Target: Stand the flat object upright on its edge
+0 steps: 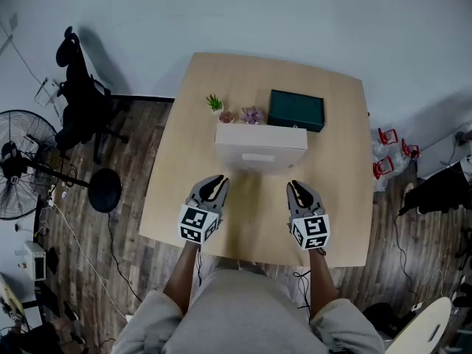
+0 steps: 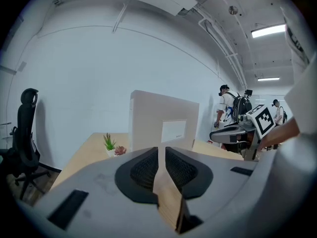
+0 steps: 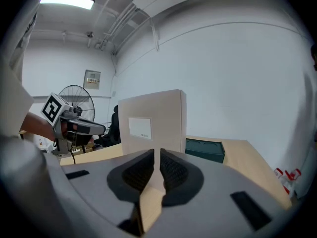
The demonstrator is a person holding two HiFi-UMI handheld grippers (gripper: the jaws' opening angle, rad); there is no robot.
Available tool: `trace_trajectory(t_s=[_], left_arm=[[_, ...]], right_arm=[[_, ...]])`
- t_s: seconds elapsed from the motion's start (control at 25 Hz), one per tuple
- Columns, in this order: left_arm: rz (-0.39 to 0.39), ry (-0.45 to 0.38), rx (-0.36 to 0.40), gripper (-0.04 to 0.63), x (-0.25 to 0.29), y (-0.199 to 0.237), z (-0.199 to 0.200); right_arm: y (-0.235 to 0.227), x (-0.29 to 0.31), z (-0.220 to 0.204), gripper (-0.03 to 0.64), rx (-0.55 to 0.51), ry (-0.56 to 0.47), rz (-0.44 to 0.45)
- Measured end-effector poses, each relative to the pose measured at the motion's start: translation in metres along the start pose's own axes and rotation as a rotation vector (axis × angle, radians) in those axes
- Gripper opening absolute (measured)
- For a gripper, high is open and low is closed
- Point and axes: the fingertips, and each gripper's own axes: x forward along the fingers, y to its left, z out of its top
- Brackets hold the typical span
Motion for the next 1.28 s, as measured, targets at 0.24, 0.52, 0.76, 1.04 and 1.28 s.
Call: trace_trajectory(t_s=[0.24, 0.52, 0.76, 1.04, 1.28], left_arm=[[-0.011, -0.010, 0.003, 0.024, -0.009, -0.014, 0.004], [0.009, -0.010, 0.006, 0.017, -0.022, -0.015, 0.010], [0.028, -0.023, 0.017, 0.017, -0.032, -0.012, 0.015], [0.050, -0.035, 0.014, 0.017, -0.045, -0.007, 0.016], [0.061, -0.032, 0.005, 0.017, -0.050, -0.007, 0.010]], right_arm=[[0.008, -0.010, 0.001, 0.002, 0.016, 0.001, 0.017], [0.013, -0.027, 0.006, 0.002, 0.027, -0.016, 0.007], [0.015, -0.038, 0.005, 0.002, 0.029, -0.021, -0.011], [0.017, -0.046, 0.011, 0.000, 0.028, -0.036, -0.030], [0.015, -0.051, 0.008, 0.000, 0.026, -0.033, -0.040]])
